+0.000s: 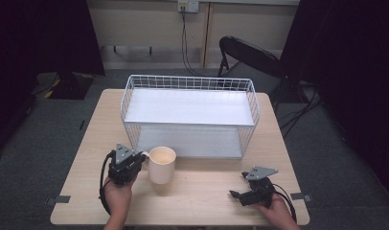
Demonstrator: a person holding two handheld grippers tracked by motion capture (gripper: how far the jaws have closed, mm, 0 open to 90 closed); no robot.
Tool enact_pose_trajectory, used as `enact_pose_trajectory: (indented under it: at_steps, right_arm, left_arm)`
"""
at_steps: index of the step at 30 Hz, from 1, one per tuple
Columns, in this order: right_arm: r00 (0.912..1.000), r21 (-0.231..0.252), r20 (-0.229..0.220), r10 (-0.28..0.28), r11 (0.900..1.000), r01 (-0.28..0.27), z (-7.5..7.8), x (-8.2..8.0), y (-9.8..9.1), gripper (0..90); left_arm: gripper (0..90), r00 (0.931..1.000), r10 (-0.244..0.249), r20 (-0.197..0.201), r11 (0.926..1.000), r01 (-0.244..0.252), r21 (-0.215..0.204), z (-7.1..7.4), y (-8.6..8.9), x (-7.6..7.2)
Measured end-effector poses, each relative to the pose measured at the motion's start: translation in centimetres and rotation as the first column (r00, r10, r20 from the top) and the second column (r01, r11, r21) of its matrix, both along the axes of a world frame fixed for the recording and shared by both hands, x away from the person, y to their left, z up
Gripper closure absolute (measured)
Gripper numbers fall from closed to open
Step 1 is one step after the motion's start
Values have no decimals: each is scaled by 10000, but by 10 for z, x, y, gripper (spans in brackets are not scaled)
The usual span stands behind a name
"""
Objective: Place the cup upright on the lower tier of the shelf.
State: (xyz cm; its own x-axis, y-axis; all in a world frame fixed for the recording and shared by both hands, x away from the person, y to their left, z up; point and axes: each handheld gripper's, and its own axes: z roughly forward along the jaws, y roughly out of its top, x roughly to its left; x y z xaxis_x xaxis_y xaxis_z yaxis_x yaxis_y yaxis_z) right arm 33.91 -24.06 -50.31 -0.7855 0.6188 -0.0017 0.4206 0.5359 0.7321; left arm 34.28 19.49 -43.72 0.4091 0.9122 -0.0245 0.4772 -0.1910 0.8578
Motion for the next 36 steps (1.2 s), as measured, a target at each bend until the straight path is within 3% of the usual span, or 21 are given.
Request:
enact_pose_trajectory:
  at_steps: [16, 34, 36]
  right_arm:
    - [10000, -3, -1, -9, 10000, 9, 0, 0, 0, 127]
    - [10000, 11, 5, -15, 10000, 15, 0, -1, 0, 126]
    - [10000, 13, 7, -17, 10000, 17, 0, -1, 0, 126]
  left_arm:
    - [848, 9999, 16, 100, 10000, -16, -21, 9, -28, 17]
    - [847, 9960, 760, 474, 9971, -756, -105, 7, -50, 36]
    - [846, 9955, 830, 449, 9965, -833, 38, 5, -51, 39]
